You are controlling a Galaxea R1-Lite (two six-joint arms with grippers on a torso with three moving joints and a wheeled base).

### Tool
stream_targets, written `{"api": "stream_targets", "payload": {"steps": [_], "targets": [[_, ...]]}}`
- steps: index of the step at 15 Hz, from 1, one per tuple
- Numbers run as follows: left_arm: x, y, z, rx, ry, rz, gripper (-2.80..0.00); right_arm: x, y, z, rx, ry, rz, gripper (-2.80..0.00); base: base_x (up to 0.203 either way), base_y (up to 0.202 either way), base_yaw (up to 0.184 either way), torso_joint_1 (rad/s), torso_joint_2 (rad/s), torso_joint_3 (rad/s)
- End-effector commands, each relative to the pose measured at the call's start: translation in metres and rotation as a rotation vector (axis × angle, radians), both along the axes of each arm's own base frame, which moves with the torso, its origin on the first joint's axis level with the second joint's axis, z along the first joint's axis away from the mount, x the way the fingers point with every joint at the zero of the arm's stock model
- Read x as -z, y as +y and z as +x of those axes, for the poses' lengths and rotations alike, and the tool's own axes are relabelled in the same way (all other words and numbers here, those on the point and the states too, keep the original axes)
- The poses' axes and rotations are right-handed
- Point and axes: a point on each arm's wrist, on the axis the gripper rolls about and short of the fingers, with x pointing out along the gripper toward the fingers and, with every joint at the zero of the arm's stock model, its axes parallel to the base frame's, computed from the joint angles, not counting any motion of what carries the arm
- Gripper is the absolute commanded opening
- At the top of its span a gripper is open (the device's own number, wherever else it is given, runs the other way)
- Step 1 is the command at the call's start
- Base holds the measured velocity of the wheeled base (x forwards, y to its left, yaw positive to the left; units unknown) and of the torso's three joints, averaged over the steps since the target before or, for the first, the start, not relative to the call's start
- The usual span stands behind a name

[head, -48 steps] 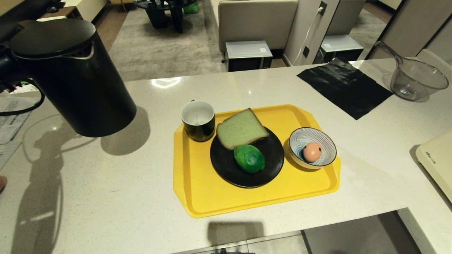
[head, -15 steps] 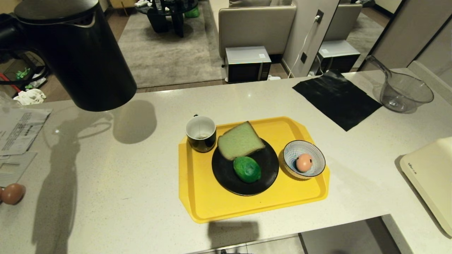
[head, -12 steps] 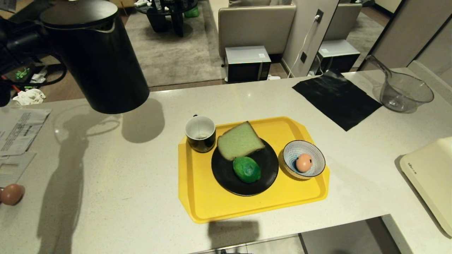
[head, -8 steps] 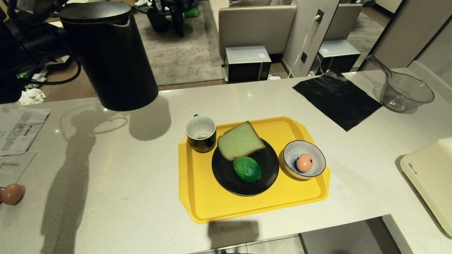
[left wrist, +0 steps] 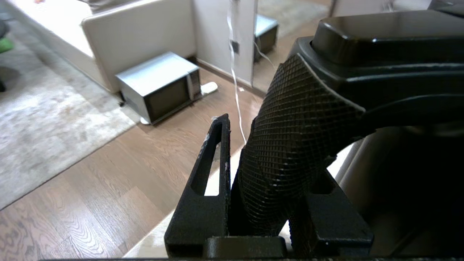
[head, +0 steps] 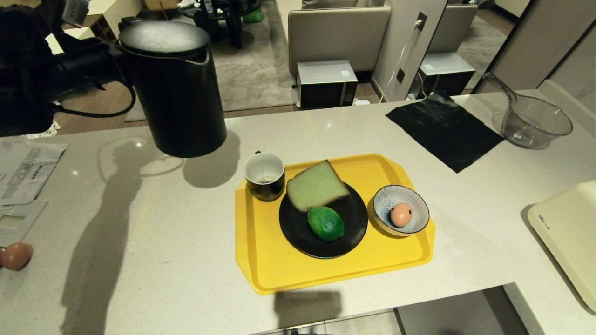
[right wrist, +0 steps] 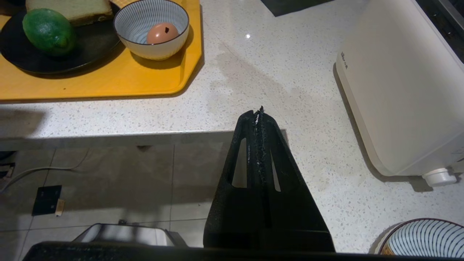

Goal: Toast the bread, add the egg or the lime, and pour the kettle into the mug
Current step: Pour water into a cup

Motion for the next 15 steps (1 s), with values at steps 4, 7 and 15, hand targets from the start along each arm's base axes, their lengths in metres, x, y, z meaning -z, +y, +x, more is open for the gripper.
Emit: {"api": "stream_targets", "payload": {"steps": [4,7,15], "targets": [[0.01,-0.003,0.003,-0.014,0.013,0.092,-2.8,0.008,0.0,0.002,-0.001,0.027,-0.001,-2.8,0.0,0.0,0.0,0.0,0.0,0.0],[0.009,-0.009,0.0,-0.014,0.024,0.117,-2.8,0.008,0.0,0.002,0.0,0.027,-0.001,-2.8,0.0,0.0,0.0,0.0,0.0,0.0],[-0.016,-0.021,-0.024,-0.075,0.144,-0.036,-2.8,0.008,0.0,0.002,-0.001,0.027,-0.001,-2.8,0.0,0.0,0.0,0.0,0.0,0.0]]}}
